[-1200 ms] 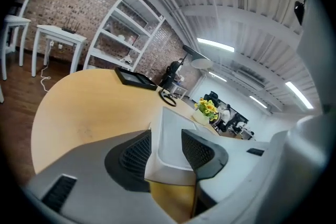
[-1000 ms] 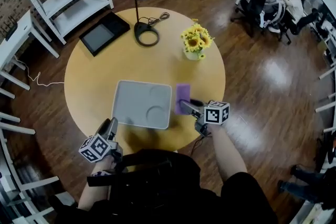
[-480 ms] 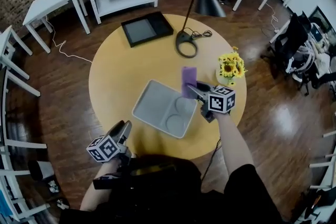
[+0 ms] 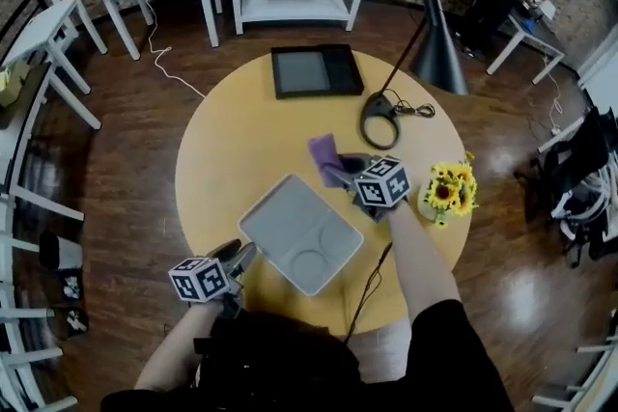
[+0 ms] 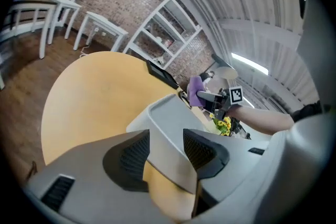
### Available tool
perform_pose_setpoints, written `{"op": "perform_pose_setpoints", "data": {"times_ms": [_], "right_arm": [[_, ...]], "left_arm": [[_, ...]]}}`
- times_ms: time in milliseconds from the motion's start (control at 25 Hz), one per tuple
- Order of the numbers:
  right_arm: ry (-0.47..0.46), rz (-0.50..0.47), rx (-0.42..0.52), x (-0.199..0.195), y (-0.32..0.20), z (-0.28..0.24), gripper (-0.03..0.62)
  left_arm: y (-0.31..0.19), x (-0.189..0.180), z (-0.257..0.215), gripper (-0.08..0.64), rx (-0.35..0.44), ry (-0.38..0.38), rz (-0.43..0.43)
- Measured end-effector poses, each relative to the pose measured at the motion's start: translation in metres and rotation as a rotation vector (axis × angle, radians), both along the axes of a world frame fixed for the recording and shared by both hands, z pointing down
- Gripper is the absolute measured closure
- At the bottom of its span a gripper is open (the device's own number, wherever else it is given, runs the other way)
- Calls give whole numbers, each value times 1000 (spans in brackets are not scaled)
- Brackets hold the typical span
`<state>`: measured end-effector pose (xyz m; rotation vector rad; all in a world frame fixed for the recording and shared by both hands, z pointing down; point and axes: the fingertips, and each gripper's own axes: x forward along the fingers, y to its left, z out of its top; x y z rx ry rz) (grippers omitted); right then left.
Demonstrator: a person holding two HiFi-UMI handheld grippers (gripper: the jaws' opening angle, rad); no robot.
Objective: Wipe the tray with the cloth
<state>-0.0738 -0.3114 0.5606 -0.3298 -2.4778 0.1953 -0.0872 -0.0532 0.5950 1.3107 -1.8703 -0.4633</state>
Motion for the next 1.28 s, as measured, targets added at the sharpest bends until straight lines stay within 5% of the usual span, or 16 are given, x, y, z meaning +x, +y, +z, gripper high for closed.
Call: {"op": "perform_pose_setpoints", "data": {"times_ms": [160, 280, 440, 680, 840, 1120, 1280], "right_arm": [[23, -218, 42, -7, 3, 35, 502], [45, -275, -6, -19, 10, 61, 502], [62, -390, -71, -27, 34, 83, 502], [64, -585, -31, -21, 48, 87, 503], [71, -602, -69, -4, 53, 86, 505], [75, -751, 140, 56, 51, 87, 505], [75, -764, 151, 79, 51, 79, 505]], "left_arm": [[-6, 11, 5, 362, -2, 121, -266], [-7, 22, 15, 362, -84, 109, -349], [-5, 44, 17, 362, -111, 117, -383], [-2, 62, 17, 362, -80, 141, -387], [8, 70, 18, 364, -67, 160, -414], [10, 76, 12, 364, -70, 151, -412], [4, 73, 8, 364, -65, 146, -404]]}}
